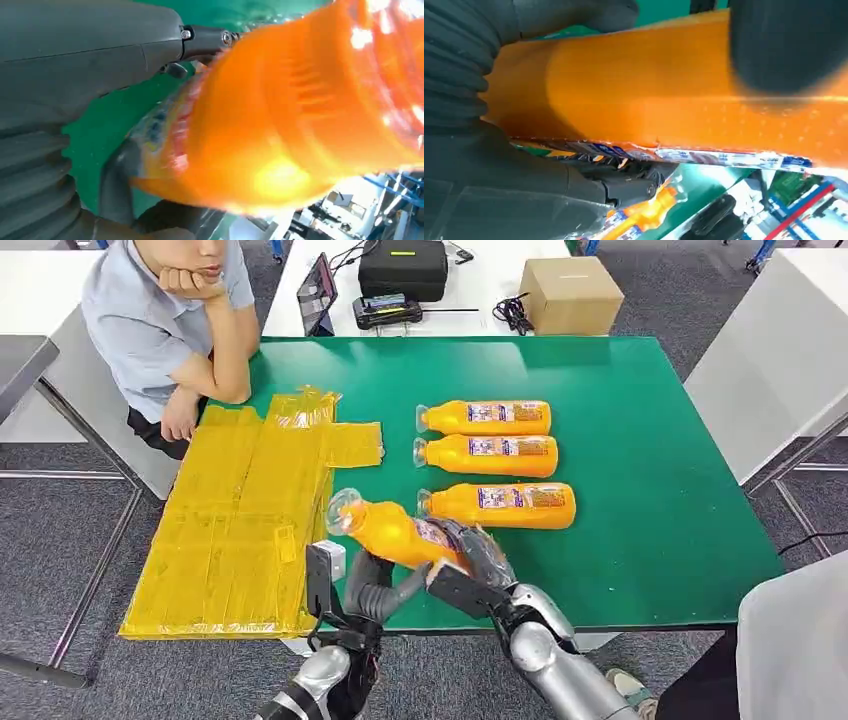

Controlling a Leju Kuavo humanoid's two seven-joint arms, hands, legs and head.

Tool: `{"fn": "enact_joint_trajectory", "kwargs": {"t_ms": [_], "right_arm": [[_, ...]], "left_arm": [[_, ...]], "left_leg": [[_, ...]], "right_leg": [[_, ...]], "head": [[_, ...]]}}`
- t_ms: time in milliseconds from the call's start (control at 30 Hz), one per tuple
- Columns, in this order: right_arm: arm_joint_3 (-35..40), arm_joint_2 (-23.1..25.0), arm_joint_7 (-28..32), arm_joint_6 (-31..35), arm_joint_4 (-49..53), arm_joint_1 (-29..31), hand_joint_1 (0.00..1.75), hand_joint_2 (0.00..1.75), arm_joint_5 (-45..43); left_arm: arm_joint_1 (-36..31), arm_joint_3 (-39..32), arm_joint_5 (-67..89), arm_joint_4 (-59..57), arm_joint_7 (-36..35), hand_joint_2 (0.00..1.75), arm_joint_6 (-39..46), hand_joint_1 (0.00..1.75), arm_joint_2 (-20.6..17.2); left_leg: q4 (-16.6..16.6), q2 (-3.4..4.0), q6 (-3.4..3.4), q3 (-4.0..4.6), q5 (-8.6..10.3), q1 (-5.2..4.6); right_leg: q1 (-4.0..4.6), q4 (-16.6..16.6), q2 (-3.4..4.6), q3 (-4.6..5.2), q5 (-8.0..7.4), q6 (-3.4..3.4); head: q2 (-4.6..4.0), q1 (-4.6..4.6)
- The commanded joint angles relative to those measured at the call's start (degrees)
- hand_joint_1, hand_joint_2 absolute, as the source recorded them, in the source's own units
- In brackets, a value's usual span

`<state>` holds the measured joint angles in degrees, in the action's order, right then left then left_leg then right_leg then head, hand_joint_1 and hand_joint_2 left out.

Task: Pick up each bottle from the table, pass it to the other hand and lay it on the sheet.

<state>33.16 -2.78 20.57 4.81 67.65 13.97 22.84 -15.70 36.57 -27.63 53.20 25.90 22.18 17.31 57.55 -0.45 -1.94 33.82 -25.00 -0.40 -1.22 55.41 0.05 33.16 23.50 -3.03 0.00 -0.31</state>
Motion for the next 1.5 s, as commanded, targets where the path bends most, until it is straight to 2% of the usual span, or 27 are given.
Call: {"fn": "enact_joint_trajectory", "kwargs": {"t_ms": [33, 167, 200, 233, 300, 367, 400, 433, 467, 500, 533, 567, 600, 633, 700, 867, 933, 1133, 1200, 1300, 1500], "right_arm": [[2.8, -0.4, 0.2, -1.3, 0.0, 1.5, 1.75, 1.75, -2.3], [2.5, -0.1, 0.5, -3.1, -0.7, 2.0, 1.75, 1.75, -4.7], [2.5, -0.1, 0.5, -3.1, -0.7, 2.0, 1.75, 1.75, -4.7], [2.3, -0.1, 0.9, -3.8, -0.7, 2.1, 1.75, 1.75, -5.8], [2.2, -0.2, 1.0, -4.5, -0.4, 2.1, 1.75, 1.75, -6.8], [2.1, -0.3, 0.9, -4.6, -0.4, 2.1, 1.66, 1.75, -7.0], [1.7, -0.2, 0.8, -5.1, -0.4, 2.0, 1.45, 1.75, -8.0], [1.5, -0.2, 0.8, -5.8, -0.6, 2.0, 1.40, 1.75, -8.9], [1.5, -0.2, 0.8, -5.8, -0.6, 2.0, 1.10, 1.75, -8.9], [1.2, -0.3, 0.7, -6.7, -0.9, 2.0, 0.58, 1.75, -10.0], [1.2, -0.4, 0.7, -6.7, -1.3, 2.1, 0.37, 1.75, -10.0], [1.2, -0.4, 0.7, -6.7, -1.7, 2.2, 0.30, 1.75, -10.1], [0.8, 0.0, 0.5, -7.0, -2.3, 2.3, 0.10, 1.75, -10.8], [0.8, 0.0, 0.5, -7.0, -2.3, 2.3, 0.10, 1.75, -10.8], [0.9, 0.2, 0.5, -7.0, -2.9, 2.5, 0.00, 1.75, -10.8], [0.9, 0.3, 0.5, -7.6, -3.0, 2.1, 0.00, 1.75, -11.9], [0.2, 0.2, 0.4, -6.6, -3.0, 0.9, 0.00, 1.75, -11.5], [-3.5, 0.1, 1.5, -3.8, -3.0, -2.3, 0.00, 1.75, -8.9], [-4.3, 0.2, 1.7, -3.8, -2.7, -2.7, 0.00, 1.75, -8.5], [-5.8, 0.5, 2.2, -3.9, -3.1, -2.7, 0.00, 1.75, -6.9], [-7.4, 1.9, 2.5, -4.4, -2.6, -2.5, 0.00, 1.75, -4.8]], "left_arm": [[-3.0, 0.0, -0.1, -4.1, 1.0, 1.75, -1.7, 0.00, -0.1], [-2.7, 1.0, -0.2, -2.4, 1.0, 1.75, -3.0, 0.00, -0.5], [-2.7, 1.0, -0.2, -2.4, 1.0, 1.75, -3.0, 0.31, -0.5], [-2.5, 1.1, -0.3, -1.9, 0.8, 1.75, -3.4, 1.73, -0.6], [-2.5, 1.1, -0.6, -1.9, 0.6, 1.75, -3.4, 1.75, -0.7], [-2.4, 0.8, -0.7, -1.8, 1.1, 1.75, -3.1, 1.75, -0.7], [-2.3, 0.4, -0.7, -1.6, 1.8, 1.75, -2.3, 1.75, -0.6], [-2.3, 0.3, -0.7, -1.4, 2.1, 1.75, -2.2, 1.75, -0.6], [-2.3, 0.3, -0.7, -1.4, 2.1, 1.75, -2.2, 1.75, -0.6], [-2.3, 0.4, -0.7, -0.8, 2.4, 1.75, -2.2, 1.75, -0.8], [-2.2, 0.2, -0.7, -0.2, 2.9, 1.75, -1.9, 1.75, -0.9], [-2.1, 0.2, -0.7, 0.1, 2.9, 1.75, -1.8, 1.75, -0.9], [-2.0, 0.3, -0.2, 0.9, 3.6, 1.75, -1.3, 1.75, -1.2], [-2.0, 0.3, -0.2, 0.9, 3.6, 1.75, -1.3, 1.75, -1.2], [-1.7, 0.3, 0.0, 2.1, 3.7, 1.75, -1.1, 1.75, -1.4], [-1.4, 0.9, 2.2, 4.1, 4.2, 1.75, 0.7, 1.75, -2.1], [-1.9, 2.5, 8.4, 3.8, 5.5, 1.75, 6.7, 1.75, -2.8], [-3.3, -0.5, 23.0, 4.1, 5.0, 1.75, 15.7, 1.75, -4.6], [-3.7, -1.6, 27.0, 3.9, 4.5, 1.75, 16.5, 1.75, -5.0], [-2.7, -13.1, 55.8, 5.5, 1.4, 1.75, 17.8, 1.75, -3.2], [-6.3, -21.6, 72.6, 5.2, -7.4, 1.75, 17.8, 1.75, -6.4]], "left_leg": [[0.0, 0.05, 0.11, -0.09, -0.05, 0.08], [0.0, 0.08, 0.12, -0.09, -0.06, 0.08], [0.1, 0.10, 0.17, -0.17, -0.11, 0.13], [0.1, 0.14, 0.19, -0.21, -0.13, 0.15], [0.0, 0.09, 0.13, -0.12, -0.07, 0.08], [0.0, 0.07, 0.09, -0.06, -0.04, 0.04], [0.1, 0.14, 0.20, -0.21, -0.15, 0.14], [0.0, 0.10, 0.11, -0.09, -0.07, 0.07], [0.0, 0.13, 0.14, -0.13, -0.09, 0.09], [0.0, 0.05, 0.10, -0.06, -0.04, 0.04], [0.1, 0.07, 0.14, -0.10, -0.09, 0.10], [0.1, 0.09, 0.14, -0.12, -0.09, 0.10], [0.0, 0.07, 0.09, -0.06, -0.04, 0.05], [0.1, 0.08, 0.12, -0.09, -0.08, 0.08], [0.1, 0.10, 0.15, -0.13, -0.10, 0.11], [0.0, 0.11, 0.11, -0.08, -0.05, 0.07], [0.0, 0.06, 0.09, -0.07, -0.03, 0.04], [0.0, 0.00, 0.16, -0.20, -0.07, 0.12], [0.0, 0.00, 0.11, -0.12, -0.03, 0.07], [0.0, 0.06, 0.11, -0.09, -0.03, 0.06], [0.1, 0.24, 0.16, -0.08, -0.06, 0.11]], "right_leg": [[0.09, 0.0, 0.02, -0.11, 0.03, 0.13], [0.09, 0.0, 0.04, -0.11, 0.03, 0.13], [0.14, 0.0, 0.05, -0.19, 0.06, 0.19], [0.16, 0.0, 0.08, -0.22, 0.07, 0.23], [0.09, 0.0, 0.05, -0.12, 0.04, 0.15], [0.05, 0.0, 0.04, -0.06, 0.02, 0.10], [0.16, 0.0, 0.09, -0.21, 0.09, 0.23], [0.08, 0.0, 0.06, -0.09, 0.04, 0.14], [0.10, 0.0, 0.08, -0.12, 0.05, 0.17], [0.05, 0.0, 0.02, -0.07, 0.03, 0.12], [0.11, 0.0, 0.03, -0.13, 0.05, 0.16], [0.11, 0.0, 0.04, -0.14, 0.05, 0.17], [0.06, 0.0, 0.04, -0.07, 0.02, 0.11], [0.09, 0.0, 0.04, -0.10, 0.04, 0.14], [0.13, 0.0, 0.05, -0.15, 0.06, 0.18], [0.08, 0.0, 0.08, -0.09, 0.01, 0.12], [0.05, 0.0, 0.04, -0.09, 0.01, 0.11], [0.13, -0.1, -0.04, -0.25, 0.06, 0.18], [0.07, -0.1, -0.02, -0.14, 0.02, 0.12], [0.06, 0.0, 0.04, -0.10, 0.00, 0.12], [0.12, 0.0, 0.20, -0.04, -0.02, 0.19]], "head": [[0.00, 0.00], [0.00, 0.00], [0.00, 0.00], [0.00, 0.00], [0.00, 0.00], [0.00, -0.02], [0.00, 0.00], [0.00, 0.00], [0.00, 0.00], [0.00, 0.00], [0.00, 0.00], [0.00, 0.00], [0.00, 0.00], [0.00, 0.00], [0.00, -0.02], [0.00, 0.00], [0.00, 0.00], [0.00, 0.00], [0.00, 0.00], [0.00, 0.00], [0.00, 0.00]]}}
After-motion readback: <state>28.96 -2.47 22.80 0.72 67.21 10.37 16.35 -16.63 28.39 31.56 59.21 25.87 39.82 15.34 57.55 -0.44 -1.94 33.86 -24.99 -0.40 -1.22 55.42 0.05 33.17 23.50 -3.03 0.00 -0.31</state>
